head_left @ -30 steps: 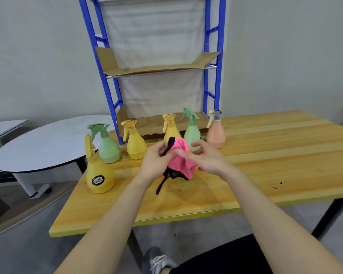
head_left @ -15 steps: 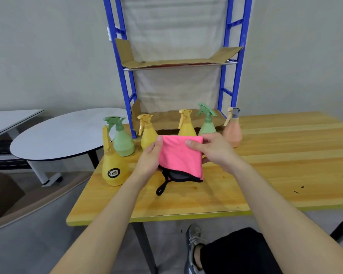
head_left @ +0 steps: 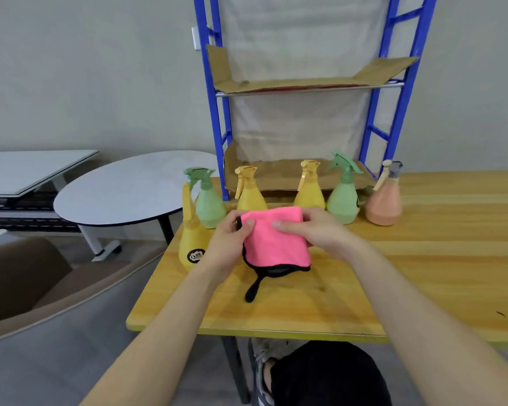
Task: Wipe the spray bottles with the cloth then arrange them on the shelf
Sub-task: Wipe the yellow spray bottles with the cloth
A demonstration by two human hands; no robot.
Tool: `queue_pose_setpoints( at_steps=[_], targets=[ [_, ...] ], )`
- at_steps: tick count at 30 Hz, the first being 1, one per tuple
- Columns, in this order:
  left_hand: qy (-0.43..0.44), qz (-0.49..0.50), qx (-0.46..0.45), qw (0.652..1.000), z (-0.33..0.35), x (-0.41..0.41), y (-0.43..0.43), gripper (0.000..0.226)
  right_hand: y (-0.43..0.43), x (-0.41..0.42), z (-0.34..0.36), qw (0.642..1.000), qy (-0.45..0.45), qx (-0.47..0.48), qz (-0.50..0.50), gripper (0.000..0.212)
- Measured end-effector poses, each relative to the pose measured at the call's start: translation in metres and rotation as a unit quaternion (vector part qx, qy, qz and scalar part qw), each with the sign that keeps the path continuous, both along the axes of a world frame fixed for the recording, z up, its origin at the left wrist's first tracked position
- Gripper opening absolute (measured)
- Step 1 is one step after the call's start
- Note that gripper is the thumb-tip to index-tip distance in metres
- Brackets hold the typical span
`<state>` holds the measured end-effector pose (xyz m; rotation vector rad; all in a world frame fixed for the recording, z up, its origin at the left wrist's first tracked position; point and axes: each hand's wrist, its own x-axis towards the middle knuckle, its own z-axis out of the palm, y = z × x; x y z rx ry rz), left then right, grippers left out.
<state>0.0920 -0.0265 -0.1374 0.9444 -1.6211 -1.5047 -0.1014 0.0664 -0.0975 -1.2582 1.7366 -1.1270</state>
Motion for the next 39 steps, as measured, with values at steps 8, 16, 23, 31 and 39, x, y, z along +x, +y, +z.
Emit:
queue_pose_setpoints(
  at_steps=[8, 16, 23, 31, 39],
  targets=[
    [-0.208, 0.004, -0.141, 0.968, 0.001, 0.046, 0.017, 0.027, -0.021, 0.007, -0.009, 0.98, 0.178, -0.069, -0.048, 0.032],
    [-0.235, 0.235, -0.335, 0.882, 0.038, 0.117, 0.006, 0.024, -0.029, 0.029, -0.017, 0.878, 0.46, -0.036, 0.124, 0.019],
    [-0.472, 0.068, -0.586, 0.655, 0.079, 0.117, -0.047, 0.072, -0.025, 0.034, -0.062, 0.877, 0.448, 0.038, 0.172, 0.043],
    [-0.481, -0.013, -0.615, 0.625, 0.089, 0.1, -0.073, 0.022, -0.018, 0.034, -0.052, 0.9, 0.422, 0.063, 0.086, 0.034],
    [-0.379, -0.032, -0.448, 0.809, 0.084, 0.047, -0.034, 0.006, 0.007, -0.022, -0.008, 0.95, 0.261, 0.045, -0.169, 0.048]
  ],
)
